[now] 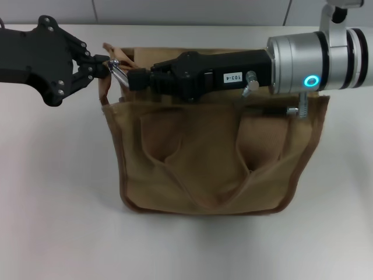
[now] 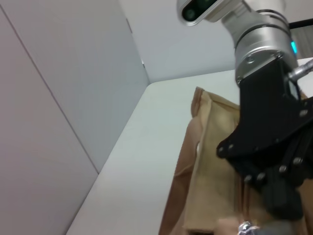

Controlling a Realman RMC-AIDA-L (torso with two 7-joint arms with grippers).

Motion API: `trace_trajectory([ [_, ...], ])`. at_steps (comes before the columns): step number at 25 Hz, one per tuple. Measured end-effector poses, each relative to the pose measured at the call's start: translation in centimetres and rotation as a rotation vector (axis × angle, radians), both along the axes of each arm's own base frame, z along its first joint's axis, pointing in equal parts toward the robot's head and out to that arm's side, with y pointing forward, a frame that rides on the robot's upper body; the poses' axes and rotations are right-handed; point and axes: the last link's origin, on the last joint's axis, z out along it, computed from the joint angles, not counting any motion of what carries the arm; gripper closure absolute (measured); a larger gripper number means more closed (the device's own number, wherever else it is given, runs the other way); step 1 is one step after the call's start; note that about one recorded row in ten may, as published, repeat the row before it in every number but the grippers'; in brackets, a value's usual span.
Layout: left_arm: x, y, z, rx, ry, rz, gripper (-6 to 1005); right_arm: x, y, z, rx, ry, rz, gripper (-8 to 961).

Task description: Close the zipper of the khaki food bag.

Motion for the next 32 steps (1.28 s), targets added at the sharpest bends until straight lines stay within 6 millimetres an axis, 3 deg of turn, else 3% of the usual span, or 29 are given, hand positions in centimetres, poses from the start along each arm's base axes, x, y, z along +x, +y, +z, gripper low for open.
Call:
trace_trajectory([
  [11, -0.8, 0.1, 0.5, 0.038, -0.004, 0.02, 961, 0.6, 0.0, 0.4, 0.012, 0.027, -0.025, 930],
  [17, -0.3, 0.2, 0.3, 0.027, -0.008, 0.012, 960, 0.1, 0.0, 0.7, -0.007, 0.047, -0.033, 913],
  [23, 0.5, 0.2, 0.7, 0.036, -0.001, 0.025, 960, -0.5, -0.2, -0.4, -0.028, 0.014, -0.02, 895],
  [27, 0.7, 0.1, 0.8, 0.039, 0.011, 0.026, 960, -0.7, 0.1, -0.7, -0.015, -0.001, -0.029, 700],
  [32, 0.1, -0.2, 1.1, 0.052, 0.067, 0.051, 960, -1.4, 0.2, -1.6, -0.011, -0.013, -0.031, 668],
])
